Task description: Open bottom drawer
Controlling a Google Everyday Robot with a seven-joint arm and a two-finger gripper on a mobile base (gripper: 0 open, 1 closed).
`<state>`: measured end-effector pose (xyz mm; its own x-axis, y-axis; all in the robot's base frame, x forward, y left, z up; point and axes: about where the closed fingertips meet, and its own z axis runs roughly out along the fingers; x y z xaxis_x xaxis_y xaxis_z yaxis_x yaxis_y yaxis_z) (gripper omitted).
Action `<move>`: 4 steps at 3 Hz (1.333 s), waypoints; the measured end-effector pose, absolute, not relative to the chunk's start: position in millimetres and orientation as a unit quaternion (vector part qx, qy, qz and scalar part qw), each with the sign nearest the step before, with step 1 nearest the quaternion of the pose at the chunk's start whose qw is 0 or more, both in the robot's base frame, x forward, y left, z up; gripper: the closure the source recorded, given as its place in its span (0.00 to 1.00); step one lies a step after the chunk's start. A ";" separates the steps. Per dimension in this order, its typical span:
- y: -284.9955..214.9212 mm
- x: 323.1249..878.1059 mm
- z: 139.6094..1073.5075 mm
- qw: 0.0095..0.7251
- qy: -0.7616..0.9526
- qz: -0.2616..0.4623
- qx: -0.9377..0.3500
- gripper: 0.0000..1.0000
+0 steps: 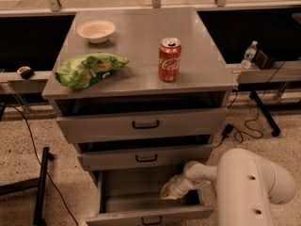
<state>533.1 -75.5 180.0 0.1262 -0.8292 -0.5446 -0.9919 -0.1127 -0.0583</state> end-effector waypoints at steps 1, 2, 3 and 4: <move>-78.8 511.0 178.0 0.185 0.623 0.213 -0.729 1.00; -79.8 480.7 186.9 0.152 0.615 0.241 -0.735 1.00; -82.2 455.5 196.6 0.110 0.616 0.254 -0.737 1.00; -97.4 430.8 206.7 0.086 0.637 0.276 -0.714 1.00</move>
Offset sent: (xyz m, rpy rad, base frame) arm -0.0854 -0.0089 0.0218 -0.0370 0.2172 0.1347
